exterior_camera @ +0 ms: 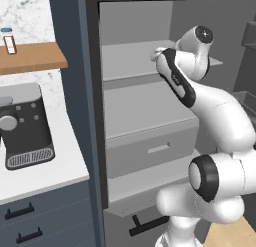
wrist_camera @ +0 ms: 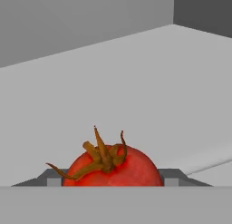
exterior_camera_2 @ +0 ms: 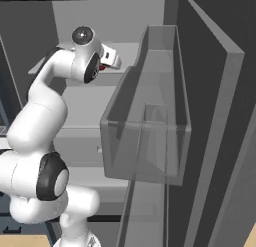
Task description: Place one tomato and one chicken drumstick in each tupperware on the nearby counter, to pack two identical lunches.
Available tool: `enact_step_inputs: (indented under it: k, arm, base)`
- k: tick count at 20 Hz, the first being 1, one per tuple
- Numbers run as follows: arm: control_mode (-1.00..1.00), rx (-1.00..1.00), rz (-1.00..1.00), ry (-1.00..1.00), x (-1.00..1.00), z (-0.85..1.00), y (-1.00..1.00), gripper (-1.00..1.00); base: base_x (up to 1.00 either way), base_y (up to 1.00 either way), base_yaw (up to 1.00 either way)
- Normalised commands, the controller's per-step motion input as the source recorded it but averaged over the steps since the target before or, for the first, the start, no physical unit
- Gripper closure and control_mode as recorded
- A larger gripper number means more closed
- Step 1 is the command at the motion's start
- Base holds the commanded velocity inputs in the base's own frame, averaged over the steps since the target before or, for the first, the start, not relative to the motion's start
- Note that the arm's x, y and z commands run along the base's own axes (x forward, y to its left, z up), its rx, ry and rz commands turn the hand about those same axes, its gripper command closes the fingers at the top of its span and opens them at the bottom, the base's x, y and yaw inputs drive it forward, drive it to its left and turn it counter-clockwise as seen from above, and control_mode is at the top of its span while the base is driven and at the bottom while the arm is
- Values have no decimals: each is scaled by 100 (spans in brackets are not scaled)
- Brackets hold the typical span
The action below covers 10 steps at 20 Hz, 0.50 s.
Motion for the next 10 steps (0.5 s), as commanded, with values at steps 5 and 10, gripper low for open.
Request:
enact_step_inputs:
  k: [5,10]
  arm:
    - [-100,-5,0,2,-100,-14,0,100]
    - [-100,-14,0,4,-98,-47,0,100]
  base:
    - [0,0,0]
    - [0,0,0]
